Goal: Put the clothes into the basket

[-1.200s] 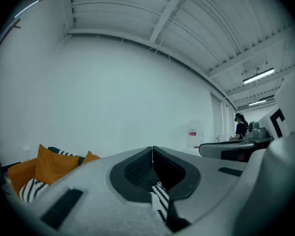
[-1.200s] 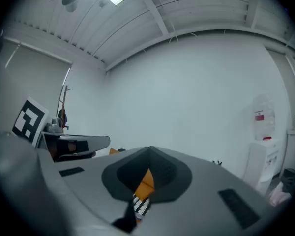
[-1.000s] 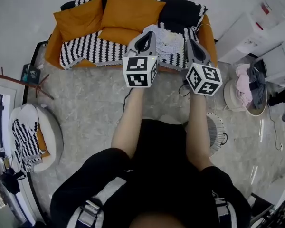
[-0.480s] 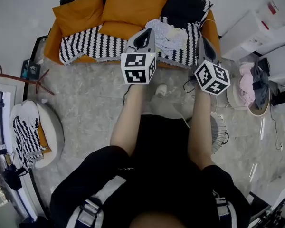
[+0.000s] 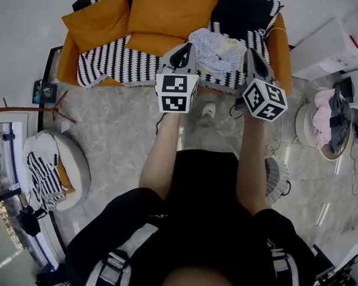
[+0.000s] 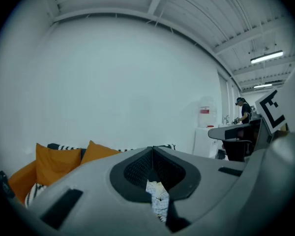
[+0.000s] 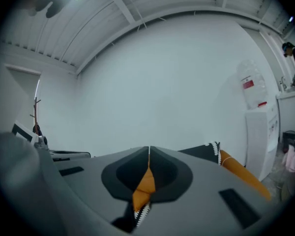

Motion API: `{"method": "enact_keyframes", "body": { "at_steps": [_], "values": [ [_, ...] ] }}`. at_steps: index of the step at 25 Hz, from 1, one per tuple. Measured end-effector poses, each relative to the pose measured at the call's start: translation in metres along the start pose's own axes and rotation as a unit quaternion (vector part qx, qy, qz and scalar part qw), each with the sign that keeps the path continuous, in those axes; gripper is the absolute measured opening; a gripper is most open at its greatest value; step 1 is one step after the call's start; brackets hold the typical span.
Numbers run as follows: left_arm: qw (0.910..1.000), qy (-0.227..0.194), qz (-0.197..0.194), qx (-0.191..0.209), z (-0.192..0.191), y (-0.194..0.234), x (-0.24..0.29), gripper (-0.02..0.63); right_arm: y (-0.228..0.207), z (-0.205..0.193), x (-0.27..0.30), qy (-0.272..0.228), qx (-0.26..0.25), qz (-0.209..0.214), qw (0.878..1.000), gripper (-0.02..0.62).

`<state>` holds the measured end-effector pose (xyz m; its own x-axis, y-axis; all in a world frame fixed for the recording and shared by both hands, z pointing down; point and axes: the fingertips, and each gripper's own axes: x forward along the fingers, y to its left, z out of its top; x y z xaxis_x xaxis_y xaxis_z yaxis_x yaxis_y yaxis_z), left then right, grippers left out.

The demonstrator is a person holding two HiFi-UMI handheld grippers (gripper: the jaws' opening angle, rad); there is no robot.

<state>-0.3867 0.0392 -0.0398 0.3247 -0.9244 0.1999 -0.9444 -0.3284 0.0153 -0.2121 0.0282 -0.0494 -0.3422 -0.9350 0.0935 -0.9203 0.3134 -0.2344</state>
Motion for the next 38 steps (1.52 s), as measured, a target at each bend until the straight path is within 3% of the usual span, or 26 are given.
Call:
{"method": "enact_keyframes", "body": {
  "at_steps": [8,14,26,35,36,38],
  "values": [
    [0.9952,0.088,-0.003,-0.043,-0.046,0.011,0.147,0.009,-0.098,-0.043,0.121,0.076,0.052,-0.011,0.996,0.013],
    [0.9894,0.131,0.008,-0.062,-0.076,0.019,0.204,0.009,-0.133,-0.08,0.171,0.125,0.069,-0.002,0.99,0.012],
    [0.9657,0.246,-0.038,-0.074,-0.258,0.031,0.283,0.009,-0.154,-0.287,0.198,0.278,0.06,-0.008,0.959,0.014],
    [0.9499,0.3,-0.068,-0.058,-0.379,0.036,0.331,0.009,-0.188,-0.417,0.219,0.333,0.053,-0.025,0.941,0.015],
    [0.9489,0.303,-0.07,-0.055,-0.387,0.037,0.336,0.009,-0.19,-0.427,0.222,0.34,0.056,-0.023,0.938,0.031],
    [0.9464,0.309,-0.08,-0.047,-0.402,0.037,0.347,0.011,-0.196,-0.45,0.228,0.36,0.064,-0.019,0.931,0.216]
  ]
}}
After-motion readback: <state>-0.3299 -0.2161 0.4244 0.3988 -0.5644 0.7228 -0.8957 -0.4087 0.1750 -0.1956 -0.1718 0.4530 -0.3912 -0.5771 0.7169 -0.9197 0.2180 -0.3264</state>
